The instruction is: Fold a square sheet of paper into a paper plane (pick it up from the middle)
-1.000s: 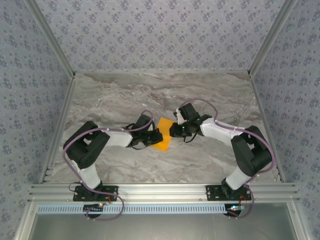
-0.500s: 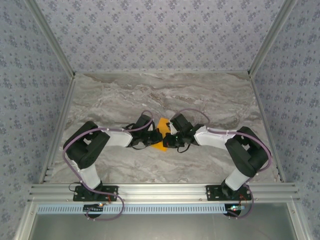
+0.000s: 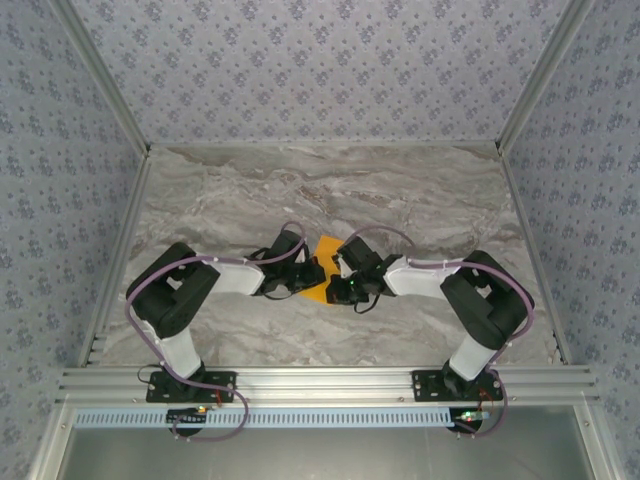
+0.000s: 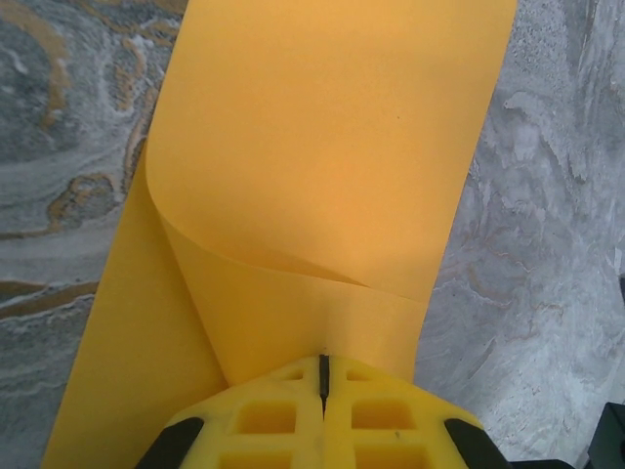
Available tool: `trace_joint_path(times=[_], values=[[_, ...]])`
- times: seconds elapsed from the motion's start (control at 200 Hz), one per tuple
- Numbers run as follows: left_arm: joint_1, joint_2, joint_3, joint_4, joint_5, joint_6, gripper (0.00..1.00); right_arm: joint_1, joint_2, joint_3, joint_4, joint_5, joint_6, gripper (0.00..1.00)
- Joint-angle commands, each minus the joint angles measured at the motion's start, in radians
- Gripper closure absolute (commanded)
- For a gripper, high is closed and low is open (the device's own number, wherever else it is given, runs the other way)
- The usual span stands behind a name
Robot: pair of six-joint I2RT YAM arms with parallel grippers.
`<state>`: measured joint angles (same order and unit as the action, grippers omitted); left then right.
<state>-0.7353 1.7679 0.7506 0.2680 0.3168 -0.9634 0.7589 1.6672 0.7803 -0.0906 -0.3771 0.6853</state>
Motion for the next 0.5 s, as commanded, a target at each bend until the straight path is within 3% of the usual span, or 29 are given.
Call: trace_joint_path(times=[0.0, 0.5], values=[[-0.010, 0.029, -0.039, -0.098, -0.064, -0.005, 1.00, 0.010, -0.015, -0.029, -0.050, 0.028, 0.010, 0.99], [-0.010, 0.034, -0.038, -0.093, -0.058, 0.000, 1.00, 0.014, -0.150, -0.072, -0.126, 0.054, -0.022, 0.99]])
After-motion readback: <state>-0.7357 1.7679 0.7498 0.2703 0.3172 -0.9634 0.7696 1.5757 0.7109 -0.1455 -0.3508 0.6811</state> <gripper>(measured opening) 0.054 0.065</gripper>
